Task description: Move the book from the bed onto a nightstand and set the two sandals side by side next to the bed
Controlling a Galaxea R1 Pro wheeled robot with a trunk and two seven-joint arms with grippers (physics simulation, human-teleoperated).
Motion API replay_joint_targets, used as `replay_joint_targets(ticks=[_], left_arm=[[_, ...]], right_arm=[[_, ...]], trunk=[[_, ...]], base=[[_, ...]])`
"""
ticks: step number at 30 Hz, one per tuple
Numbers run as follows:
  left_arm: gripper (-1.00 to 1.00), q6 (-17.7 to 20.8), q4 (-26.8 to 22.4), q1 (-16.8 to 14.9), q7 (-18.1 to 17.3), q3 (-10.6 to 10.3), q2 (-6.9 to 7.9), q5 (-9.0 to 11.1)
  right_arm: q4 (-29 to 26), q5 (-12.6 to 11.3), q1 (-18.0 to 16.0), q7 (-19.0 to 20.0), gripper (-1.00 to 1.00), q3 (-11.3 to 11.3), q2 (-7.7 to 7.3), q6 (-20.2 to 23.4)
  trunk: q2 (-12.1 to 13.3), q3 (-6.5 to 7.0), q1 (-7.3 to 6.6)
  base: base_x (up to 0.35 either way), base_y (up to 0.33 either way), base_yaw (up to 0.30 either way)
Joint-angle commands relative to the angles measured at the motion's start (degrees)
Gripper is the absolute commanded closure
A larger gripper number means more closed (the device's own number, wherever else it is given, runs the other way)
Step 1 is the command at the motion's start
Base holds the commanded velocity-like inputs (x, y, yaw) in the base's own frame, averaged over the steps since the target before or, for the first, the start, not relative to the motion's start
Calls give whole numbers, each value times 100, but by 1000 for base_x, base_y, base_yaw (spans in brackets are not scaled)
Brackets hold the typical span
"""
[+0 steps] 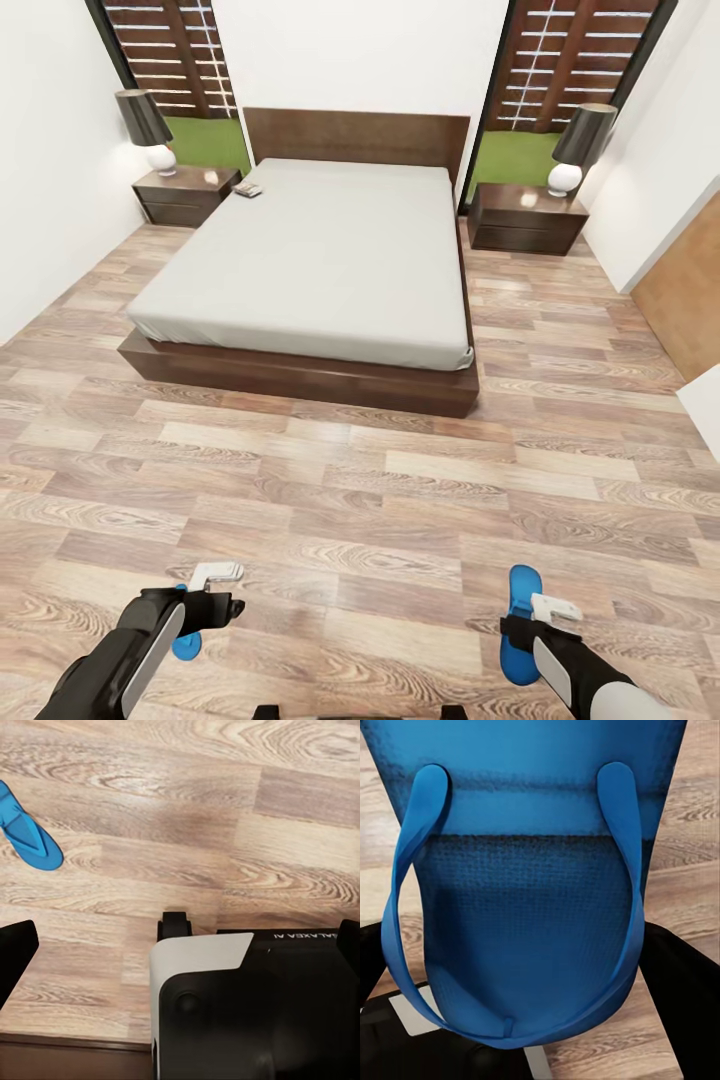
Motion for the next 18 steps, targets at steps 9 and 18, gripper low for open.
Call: replay_joint_targets(ticks=[9, 18], left_arm=[[-100, 22, 4, -3, 5, -11, -2, -10], [-100, 22, 5, -3, 6, -11, -4, -12]], right_arm=[[-6, -46, 0, -15, 100, -1, 5, -132], [-5, -46, 0, -15, 100, 0, 10, -152]], trunk=[[355, 156, -196], [435, 191, -240]], base=[[0, 0, 0], [0, 0, 0]])
